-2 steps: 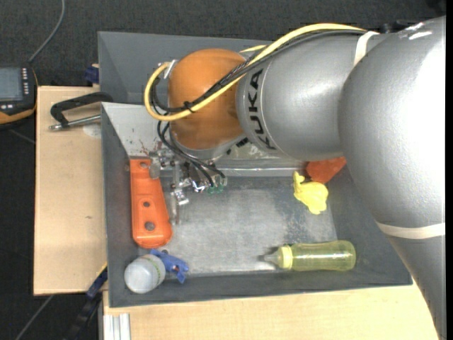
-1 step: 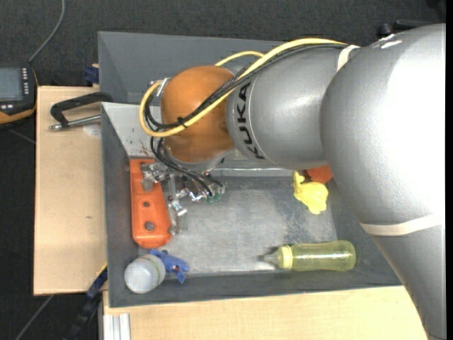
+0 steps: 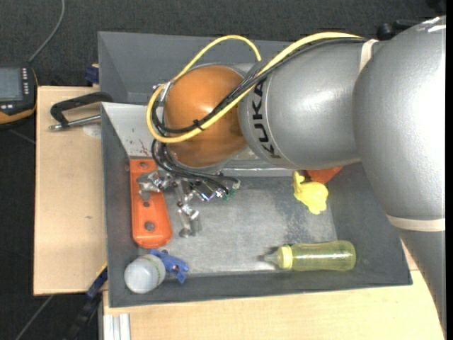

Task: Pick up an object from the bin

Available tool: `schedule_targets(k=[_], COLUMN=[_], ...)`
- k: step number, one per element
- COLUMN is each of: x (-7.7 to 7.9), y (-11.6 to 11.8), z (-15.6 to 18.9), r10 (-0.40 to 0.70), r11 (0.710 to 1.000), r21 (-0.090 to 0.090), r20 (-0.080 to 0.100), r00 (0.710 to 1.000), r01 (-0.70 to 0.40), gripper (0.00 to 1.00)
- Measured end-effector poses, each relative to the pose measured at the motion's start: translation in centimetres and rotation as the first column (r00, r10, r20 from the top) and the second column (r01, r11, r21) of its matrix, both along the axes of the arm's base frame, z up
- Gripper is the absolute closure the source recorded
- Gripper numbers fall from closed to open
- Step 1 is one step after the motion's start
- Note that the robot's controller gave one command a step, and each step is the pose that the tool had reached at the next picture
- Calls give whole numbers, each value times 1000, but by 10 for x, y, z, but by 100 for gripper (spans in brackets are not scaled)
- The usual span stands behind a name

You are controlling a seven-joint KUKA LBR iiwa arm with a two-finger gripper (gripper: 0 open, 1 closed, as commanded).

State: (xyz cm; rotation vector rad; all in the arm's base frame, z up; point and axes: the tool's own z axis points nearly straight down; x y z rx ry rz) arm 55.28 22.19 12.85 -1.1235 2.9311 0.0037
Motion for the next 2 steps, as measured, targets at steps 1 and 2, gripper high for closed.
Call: schedule_targets(k=[1,2], x=[-2,-51], y=[10,6], z=[-53,-58], r10=[288,537], r11=[958,844], r21=[2,0], r20=[-1,2], r00=[958,844], r01=[-288,-537], gripper=[0,100])
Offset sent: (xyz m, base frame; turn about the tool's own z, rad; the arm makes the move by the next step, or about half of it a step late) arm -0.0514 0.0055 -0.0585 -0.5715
